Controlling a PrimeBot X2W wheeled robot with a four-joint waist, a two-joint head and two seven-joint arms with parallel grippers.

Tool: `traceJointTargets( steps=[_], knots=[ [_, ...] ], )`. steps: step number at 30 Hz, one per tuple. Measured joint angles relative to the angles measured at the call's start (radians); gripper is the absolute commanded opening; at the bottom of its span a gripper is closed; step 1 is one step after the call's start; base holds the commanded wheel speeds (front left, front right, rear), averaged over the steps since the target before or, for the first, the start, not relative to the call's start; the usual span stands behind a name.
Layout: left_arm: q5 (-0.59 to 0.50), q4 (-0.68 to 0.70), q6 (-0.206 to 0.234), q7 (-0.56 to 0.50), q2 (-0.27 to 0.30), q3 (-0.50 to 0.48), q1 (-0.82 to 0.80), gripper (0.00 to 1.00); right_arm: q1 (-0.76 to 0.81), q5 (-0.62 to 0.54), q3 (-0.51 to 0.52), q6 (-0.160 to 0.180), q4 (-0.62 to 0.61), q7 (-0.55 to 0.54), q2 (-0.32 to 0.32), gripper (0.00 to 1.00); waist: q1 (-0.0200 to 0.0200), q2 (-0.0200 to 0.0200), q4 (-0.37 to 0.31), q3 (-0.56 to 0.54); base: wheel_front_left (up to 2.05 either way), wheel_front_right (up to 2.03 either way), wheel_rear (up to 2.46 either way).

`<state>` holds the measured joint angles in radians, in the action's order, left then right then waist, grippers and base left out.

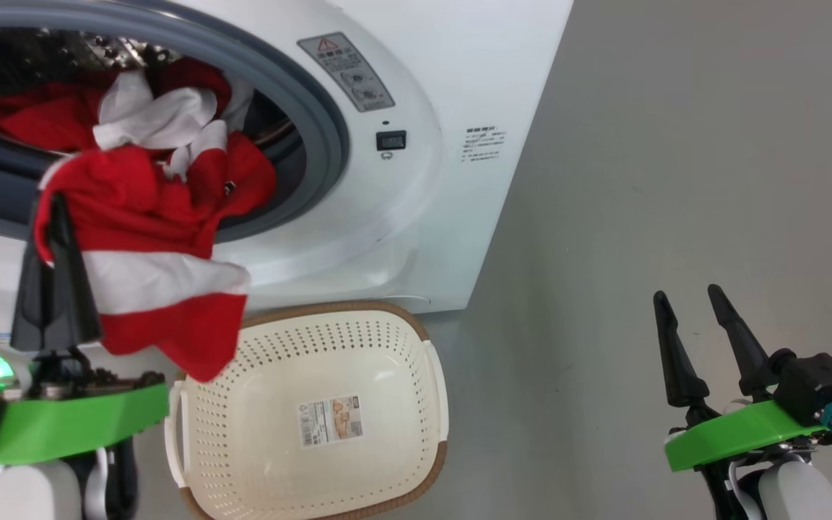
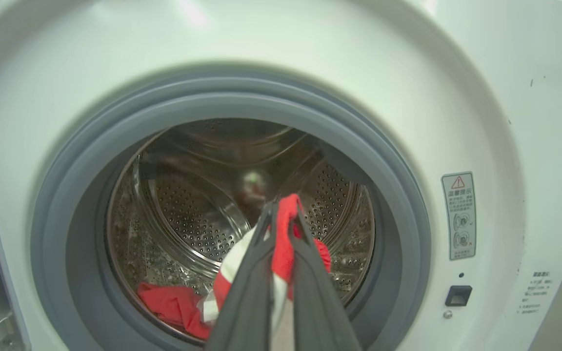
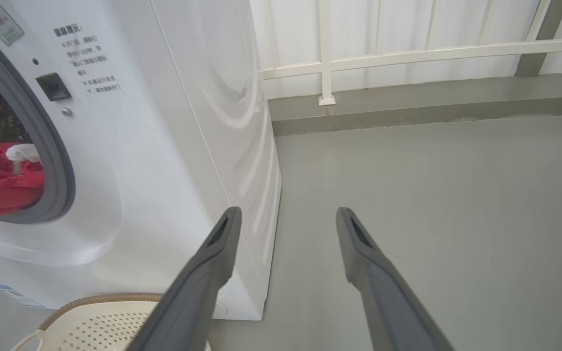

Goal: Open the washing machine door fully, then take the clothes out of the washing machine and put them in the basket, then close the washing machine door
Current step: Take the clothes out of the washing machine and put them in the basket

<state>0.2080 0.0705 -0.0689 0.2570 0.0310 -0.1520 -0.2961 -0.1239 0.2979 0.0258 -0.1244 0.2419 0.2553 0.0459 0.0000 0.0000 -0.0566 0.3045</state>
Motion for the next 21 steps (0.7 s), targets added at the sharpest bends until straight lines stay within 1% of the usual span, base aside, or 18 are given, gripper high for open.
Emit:
traceJointTargets(
  steps=[2, 5, 6, 10, 12, 14, 15, 19, 20, 21],
  knots=[
    [0.001, -0.024, 0.01, 0.0, 0.0, 0.008, 0.009, 0.0, -0.001, 0.0, -0.002, 0.0, 0.0, 0.0, 0.0, 1.0, 0.0, 0.0, -0.003, 0.003, 0.0, 0.0, 0.0],
    [0.007, -0.095, 0.013, 0.0, 0.001, 0.021, 0.015, 0.0, -0.002, 0.0, -0.005, 0.0, 0.0, 0.0, 0.0, 1.0, 0.0, 0.0, -0.01, 0.011, 0.0, 0.0, 0.0],
    [0.026, -0.157, 0.017, 0.0, 0.001, 0.035, 0.022, 0.0, -0.003, 0.002, -0.008, 0.0, 0.0, 0.0, 0.0, 1.0, 0.0, 0.0, -0.015, 0.019, 0.0, 0.0, 0.0],
    [0.067, -0.32, 0.015, 0.0, 0.001, 0.067, 0.032, 0.0, -0.005, 0.012, -0.013, 0.0, -0.002, 0.0, 0.0, 1.0, 0.0, 0.0, -0.024, 0.044, 0.0, 0.0, 0.0],
    [0.05, -0.396, 0.006, 0.0, 0.002, 0.081, 0.027, 0.0, -0.01, 0.016, -0.016, 0.0, -0.003, 0.0, 0.0, 1.0, 0.0, 0.0, -0.028, 0.06, 0.0, 0.0, 0.0],
    [0.046, -0.472, 0.004, -0.001, 0.0, 0.094, 0.007, 0.0, -0.027, 0.02, -0.019, 0.0, -0.006, 0.0, 0.0, 1.0, 0.0001, 0.0, -0.032, 0.079, 0.0, 0.0, 0.0],
    [0.043, -0.509, -0.004, 0.0, 0.001, 0.098, -0.01, 0.0, -0.037, 0.02, -0.02, 0.0, -0.008, 0.0, 0.0, 1.0, 0.0, 0.0, -0.034, 0.089, 0.0, 0.0, 0.0],
    [0.02, -0.637, -0.013, 0.0, 0.001, 0.097, -0.103, 0.0, -0.07, 0.021, -0.029, 0.0, -0.016, 0.0, 0.0, 1.0, 0.0, 0.0, -0.042, 0.133, 0.0, 0.0, 0.0],
    [0.02, -0.637, -0.013, 0.0, 0.001, 0.097, -0.103, 0.0, -0.07, 0.021, -0.029, 0.0, -0.016, 0.0, 0.0, 1.0, 0.0, 0.0, -0.042, 0.133, 0.0, 0.0, 0.0],
    [0.013, -0.667, -0.02, 0.0, 0.001, 0.097, -0.127, 0.0, -0.074, 0.022, -0.03, 0.0, -0.018, 0.0, 0.0, 1.0, 0.0, 0.0, -0.044, 0.144, 0.0, 0.0, 0.0]
  ],
)
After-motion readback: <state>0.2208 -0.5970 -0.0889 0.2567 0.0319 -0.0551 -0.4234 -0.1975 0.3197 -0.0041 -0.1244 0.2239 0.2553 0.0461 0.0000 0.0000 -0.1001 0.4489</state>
